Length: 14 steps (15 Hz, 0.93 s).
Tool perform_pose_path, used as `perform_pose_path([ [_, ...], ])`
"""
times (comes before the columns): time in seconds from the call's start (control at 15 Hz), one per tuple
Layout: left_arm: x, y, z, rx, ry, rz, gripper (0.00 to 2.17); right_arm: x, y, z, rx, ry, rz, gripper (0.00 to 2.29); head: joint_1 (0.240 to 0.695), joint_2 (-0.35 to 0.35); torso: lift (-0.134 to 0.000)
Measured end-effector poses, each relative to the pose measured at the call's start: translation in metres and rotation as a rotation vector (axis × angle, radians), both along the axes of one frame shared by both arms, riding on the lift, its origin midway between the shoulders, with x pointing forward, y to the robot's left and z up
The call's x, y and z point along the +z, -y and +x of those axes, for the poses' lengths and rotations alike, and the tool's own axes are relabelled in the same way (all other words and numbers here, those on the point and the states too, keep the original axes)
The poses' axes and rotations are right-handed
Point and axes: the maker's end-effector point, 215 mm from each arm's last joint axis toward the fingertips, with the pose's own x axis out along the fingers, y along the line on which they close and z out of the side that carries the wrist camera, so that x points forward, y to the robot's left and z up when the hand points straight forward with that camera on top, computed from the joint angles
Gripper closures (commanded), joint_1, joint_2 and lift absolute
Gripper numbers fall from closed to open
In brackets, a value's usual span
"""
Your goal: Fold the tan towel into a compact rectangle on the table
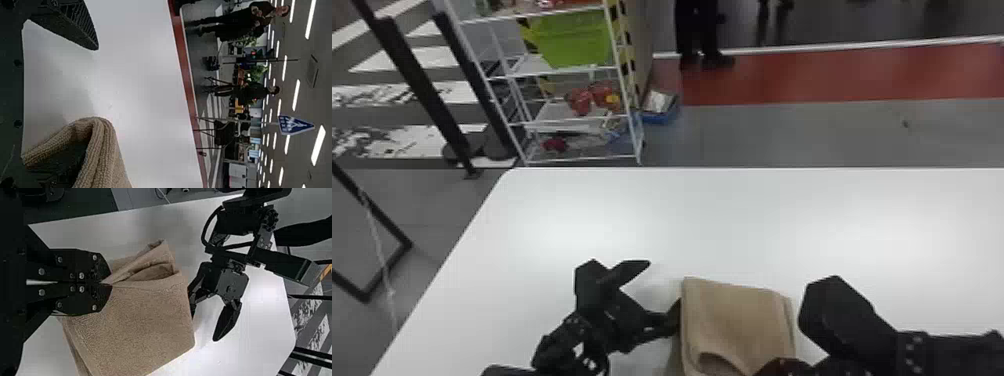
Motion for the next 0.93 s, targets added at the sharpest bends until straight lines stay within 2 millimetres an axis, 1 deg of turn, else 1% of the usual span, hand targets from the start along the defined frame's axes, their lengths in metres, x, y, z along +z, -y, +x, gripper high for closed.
perform_pose_path([
  [0.13,0.0,0.001,0.001,-0.001,0.0,-0.001,0.07,-0.004,-0.004,-0.005,0.004,-0.016,0.0,0.6,0.695,0.169,-0.123],
  [0.27,-0.001,0.002,0.0,-0.002,-0.001,-0.001,0.07,-0.009,-0.006,-0.01,0.0,-0.042,-0.003,0.36,0.695,0.173,-0.123],
  [0.4,-0.001,0.002,0.0,-0.002,-0.002,-0.001,0.07,-0.012,-0.008,-0.015,-0.004,-0.062,-0.004,0.3,0.695,0.176,-0.123],
  [0.53,-0.001,0.002,0.001,-0.003,0.0,-0.001,0.07,-0.015,-0.009,-0.019,-0.01,-0.083,0.001,0.3,0.695,0.18,-0.123],
  [0.67,0.0,0.002,0.001,-0.004,0.003,-0.001,0.06,-0.01,-0.016,-0.025,-0.017,-0.11,0.028,0.3,0.695,0.187,-0.123],
  [0.73,0.0,0.002,0.001,-0.004,0.005,-0.002,0.07,-0.004,-0.021,-0.027,-0.018,-0.119,0.052,0.33,0.695,0.201,-0.123],
  [0.8,0.001,0.001,0.001,-0.005,0.005,-0.003,0.07,0.005,-0.026,-0.028,-0.024,-0.129,0.084,0.5,0.695,0.207,-0.123],
  [0.87,0.001,0.002,0.001,-0.007,0.006,-0.005,0.06,0.013,-0.03,-0.027,-0.036,-0.134,0.114,0.88,0.695,0.214,-0.123],
  [0.93,0.001,0.002,0.0,-0.009,0.007,-0.008,0.07,0.018,-0.031,-0.022,-0.056,-0.126,0.131,1.41,0.695,0.217,-0.123],
])
